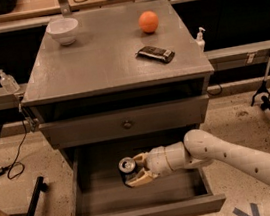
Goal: Place pepsi can into middle drawer
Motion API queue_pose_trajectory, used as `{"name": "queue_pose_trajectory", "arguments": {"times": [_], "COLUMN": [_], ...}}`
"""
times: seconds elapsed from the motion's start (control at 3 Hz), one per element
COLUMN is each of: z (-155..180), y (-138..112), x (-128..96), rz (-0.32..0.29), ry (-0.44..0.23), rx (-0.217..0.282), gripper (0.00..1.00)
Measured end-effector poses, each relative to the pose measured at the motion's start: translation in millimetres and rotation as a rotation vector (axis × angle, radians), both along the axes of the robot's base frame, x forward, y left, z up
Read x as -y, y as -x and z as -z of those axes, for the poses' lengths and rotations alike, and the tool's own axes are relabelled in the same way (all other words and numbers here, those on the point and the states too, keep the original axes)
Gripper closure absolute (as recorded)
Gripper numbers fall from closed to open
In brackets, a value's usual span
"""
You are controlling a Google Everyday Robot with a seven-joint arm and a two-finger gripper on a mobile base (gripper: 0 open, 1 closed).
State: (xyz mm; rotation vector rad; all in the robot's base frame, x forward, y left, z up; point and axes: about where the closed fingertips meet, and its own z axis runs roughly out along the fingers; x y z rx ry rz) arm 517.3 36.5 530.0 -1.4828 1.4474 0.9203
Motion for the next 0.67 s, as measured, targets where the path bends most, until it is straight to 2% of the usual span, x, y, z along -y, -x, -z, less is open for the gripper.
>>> {"name": "queue_pose_trajectory", "arguments": {"times": [0.33,0.67], "z": [29,60], "y": [-2,0], "x": [-12,-25], "rz": [0.001,-0.009], "ry": [-0.019,-0.045], "rx": [-0.016,-0.056], "gripper": [1.00,1.00]}}
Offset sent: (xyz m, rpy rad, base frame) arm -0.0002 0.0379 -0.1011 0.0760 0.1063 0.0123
